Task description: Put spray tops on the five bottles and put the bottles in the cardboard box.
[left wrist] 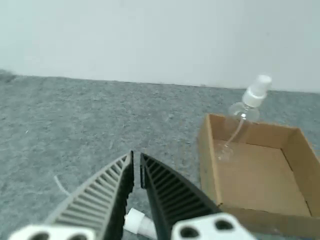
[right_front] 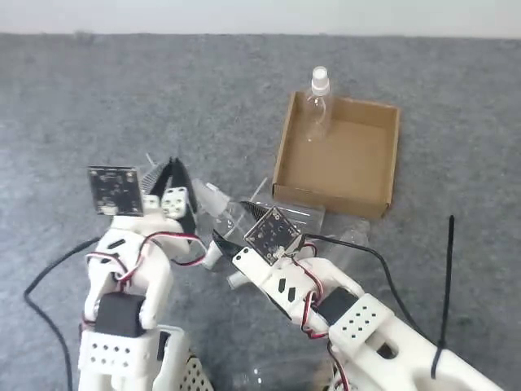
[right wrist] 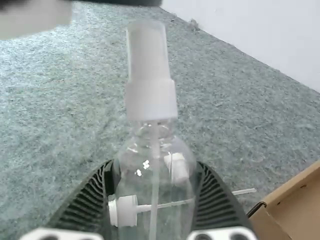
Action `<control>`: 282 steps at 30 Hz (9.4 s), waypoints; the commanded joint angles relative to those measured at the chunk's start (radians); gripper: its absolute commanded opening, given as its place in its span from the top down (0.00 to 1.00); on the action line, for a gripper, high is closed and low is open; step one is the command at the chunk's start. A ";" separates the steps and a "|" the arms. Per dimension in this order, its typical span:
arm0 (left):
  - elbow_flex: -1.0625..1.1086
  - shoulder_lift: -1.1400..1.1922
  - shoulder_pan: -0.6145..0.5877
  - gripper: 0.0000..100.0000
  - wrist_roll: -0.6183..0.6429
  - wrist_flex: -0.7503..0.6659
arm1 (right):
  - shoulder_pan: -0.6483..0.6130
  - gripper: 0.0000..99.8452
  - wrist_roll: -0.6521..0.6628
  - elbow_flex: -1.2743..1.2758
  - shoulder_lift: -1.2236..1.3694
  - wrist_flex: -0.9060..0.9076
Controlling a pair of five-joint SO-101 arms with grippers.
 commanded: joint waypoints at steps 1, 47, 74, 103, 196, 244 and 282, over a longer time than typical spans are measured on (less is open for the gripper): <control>-0.005 -0.014 0.052 0.99 -0.025 -0.015 | 0.012 0.99 -0.009 -0.009 -0.013 -0.021; -0.173 -0.015 -0.117 0.82 -0.023 0.121 | 0.143 0.99 -0.008 -0.402 -0.001 0.280; -0.110 -0.017 0.124 0.72 -0.066 0.149 | 0.280 0.99 -0.011 -0.735 0.094 0.367; -0.105 -0.046 0.124 0.70 -0.066 0.160 | 0.280 0.99 -0.163 -0.882 0.249 0.380; 0.051 -0.249 0.227 0.64 -0.072 0.120 | 0.802 0.99 -0.026 -0.980 0.093 0.929; 0.099 -0.249 0.227 0.64 -0.074 0.064 | 0.805 0.99 -0.077 -0.876 0.707 0.064; 0.099 -0.249 0.227 0.64 -0.074 0.064 | 0.806 0.99 -0.078 -0.977 1.106 -0.180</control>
